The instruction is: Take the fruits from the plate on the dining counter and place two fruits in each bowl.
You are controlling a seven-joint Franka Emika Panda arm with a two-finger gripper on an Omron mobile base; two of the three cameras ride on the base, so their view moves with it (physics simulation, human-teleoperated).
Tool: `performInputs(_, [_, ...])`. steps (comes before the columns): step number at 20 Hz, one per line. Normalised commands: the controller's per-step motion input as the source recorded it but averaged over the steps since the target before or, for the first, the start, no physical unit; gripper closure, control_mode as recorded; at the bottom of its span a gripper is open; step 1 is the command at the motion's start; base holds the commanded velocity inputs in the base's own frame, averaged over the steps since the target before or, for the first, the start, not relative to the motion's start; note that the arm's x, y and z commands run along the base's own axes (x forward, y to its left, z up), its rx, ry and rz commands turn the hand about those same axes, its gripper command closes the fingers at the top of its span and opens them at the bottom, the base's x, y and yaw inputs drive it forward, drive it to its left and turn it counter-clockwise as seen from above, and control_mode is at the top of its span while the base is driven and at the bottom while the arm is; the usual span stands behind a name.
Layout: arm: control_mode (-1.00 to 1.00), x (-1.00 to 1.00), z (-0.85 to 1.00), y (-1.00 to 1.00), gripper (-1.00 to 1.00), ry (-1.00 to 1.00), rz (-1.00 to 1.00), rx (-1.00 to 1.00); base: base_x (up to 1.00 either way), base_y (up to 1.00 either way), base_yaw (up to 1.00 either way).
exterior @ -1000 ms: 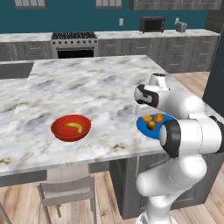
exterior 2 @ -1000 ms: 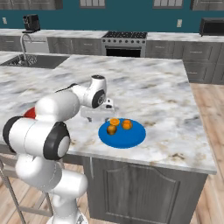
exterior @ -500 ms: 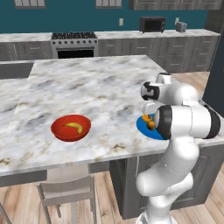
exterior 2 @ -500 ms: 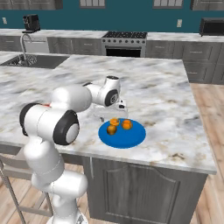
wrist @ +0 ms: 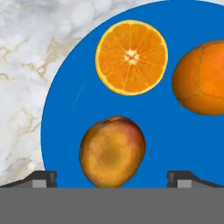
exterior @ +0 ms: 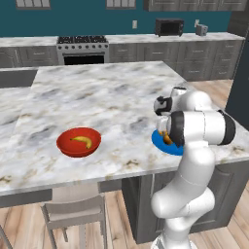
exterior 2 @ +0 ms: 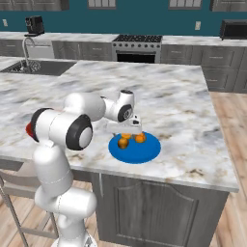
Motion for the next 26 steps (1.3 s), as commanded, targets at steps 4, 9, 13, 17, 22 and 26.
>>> performInputs(4, [-1.0,0.01,-0.25,0.0,-1.0,0.03,0.0,0.0,0.0,0.0,0.0])
performInputs(9, [-1.0,0.0,-0.22,0.0,-1.0,0.05,0.0,0.0,0.0,0.0,0.0])
performInputs(13, [-1.0,0.0,-0.15,0.0,-1.0,0.03,0.0,0.0,0.0,0.0,0.0])
performInputs(17, [-1.0,0.0,-0.16,0.0,1.0,0.0,0.0,0.0,0.0,0.0,0.0])
performInputs(22, [-1.0,-0.02,0.04,0.0,1.0,0.0,0.0,0.0,0.0,0.0,0.0])
performInputs(26, [-1.0,-0.27,0.77,0.03,1.0,0.0,0.0,0.0,0.0,0.0,0.0])
